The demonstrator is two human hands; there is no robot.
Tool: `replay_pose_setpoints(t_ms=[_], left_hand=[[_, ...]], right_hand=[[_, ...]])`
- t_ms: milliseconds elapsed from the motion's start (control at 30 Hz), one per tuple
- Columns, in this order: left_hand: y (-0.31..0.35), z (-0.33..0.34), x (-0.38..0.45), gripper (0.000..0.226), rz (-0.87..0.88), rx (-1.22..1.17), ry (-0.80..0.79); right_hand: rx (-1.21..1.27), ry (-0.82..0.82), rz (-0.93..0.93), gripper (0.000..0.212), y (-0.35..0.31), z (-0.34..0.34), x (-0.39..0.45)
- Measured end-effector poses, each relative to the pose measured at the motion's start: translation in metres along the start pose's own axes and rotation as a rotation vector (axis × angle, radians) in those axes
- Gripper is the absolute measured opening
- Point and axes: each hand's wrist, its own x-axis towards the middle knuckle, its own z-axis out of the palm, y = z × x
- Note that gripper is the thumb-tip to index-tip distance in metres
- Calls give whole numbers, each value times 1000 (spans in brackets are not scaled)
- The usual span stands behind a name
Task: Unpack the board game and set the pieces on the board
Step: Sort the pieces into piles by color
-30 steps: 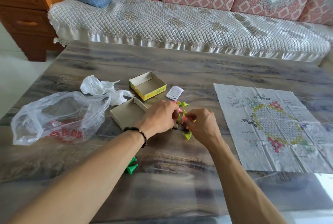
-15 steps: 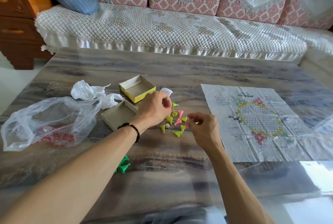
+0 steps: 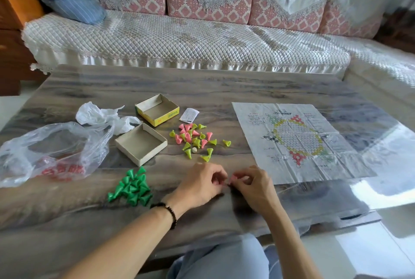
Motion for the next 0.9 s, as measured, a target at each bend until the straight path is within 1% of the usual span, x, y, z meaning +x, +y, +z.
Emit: replay_pose_setpoints(t_ms=[100,200,333,467,600,700,800,900], left_hand=[[1,2,-3,36,60,89,29],[-5,-1,-7,50,48,175,8],[-12,-4,-11,42,27,134,11],[-8,-2,-10,35,57,136,15],[-7,-2,-9,42,69,115,2],[-10,-8,-8,46,75,109,-15],[-15,-19,-6,45,49,99,2],[-19,-28,-2,44,33,64,16]], right_hand=[[-85,-65,-52,17,-1,-2,-3],[-84,-77,-56,23,-3,-3,-5],[-102,-95,-71,25,-5,-3,-6],[-136,-134,-105,24,-9,-2,-10],[-91,-128,-80,25,-7,-3,-13],[-31,-87,-51,23,-8,-5,-12],[14,-19,-12,16,-12,-7,-7],[33,32,-17,11,-20,-6,2]])
